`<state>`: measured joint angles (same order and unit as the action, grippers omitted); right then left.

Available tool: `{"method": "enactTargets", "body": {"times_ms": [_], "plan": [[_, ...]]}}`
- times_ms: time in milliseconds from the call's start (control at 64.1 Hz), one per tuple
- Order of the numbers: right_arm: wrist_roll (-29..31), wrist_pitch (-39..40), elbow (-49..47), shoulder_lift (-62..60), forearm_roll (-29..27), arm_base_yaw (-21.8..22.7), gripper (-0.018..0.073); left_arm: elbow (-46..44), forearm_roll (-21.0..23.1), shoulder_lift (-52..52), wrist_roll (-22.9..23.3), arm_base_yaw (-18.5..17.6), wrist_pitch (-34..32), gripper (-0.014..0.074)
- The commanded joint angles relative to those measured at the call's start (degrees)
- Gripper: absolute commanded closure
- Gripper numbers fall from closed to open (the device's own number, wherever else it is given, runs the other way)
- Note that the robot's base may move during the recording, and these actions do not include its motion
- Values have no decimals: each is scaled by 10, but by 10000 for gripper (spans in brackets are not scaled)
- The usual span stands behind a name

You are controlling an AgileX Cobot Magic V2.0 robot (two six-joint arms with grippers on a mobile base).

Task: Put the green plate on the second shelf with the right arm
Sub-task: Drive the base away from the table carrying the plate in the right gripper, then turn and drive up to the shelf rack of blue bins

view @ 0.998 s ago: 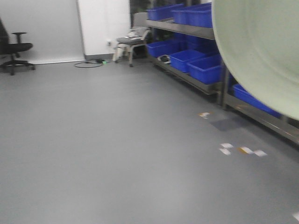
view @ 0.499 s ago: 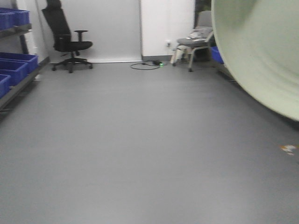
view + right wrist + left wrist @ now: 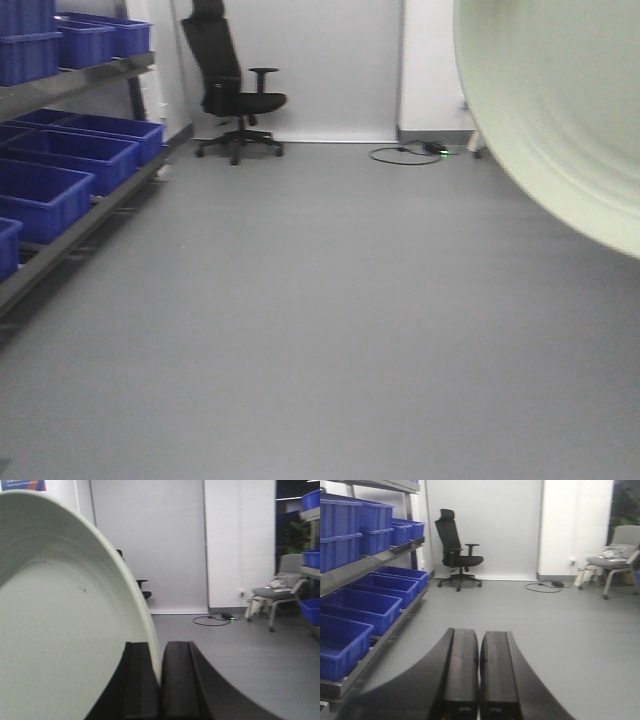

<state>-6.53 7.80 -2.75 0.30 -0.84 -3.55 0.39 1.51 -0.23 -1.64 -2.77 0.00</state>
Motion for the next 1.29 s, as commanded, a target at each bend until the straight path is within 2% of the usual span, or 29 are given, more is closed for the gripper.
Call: {"method": "enactTargets", "body": {"times_ms": [0,1279], "plan": [[-4,59,-19,6,-5,0,506,23,4,-10,1,-2,-46,466],[-4,58,-19,6,-5,0,506,23,4,-10,1,-2,-46,466]]}}
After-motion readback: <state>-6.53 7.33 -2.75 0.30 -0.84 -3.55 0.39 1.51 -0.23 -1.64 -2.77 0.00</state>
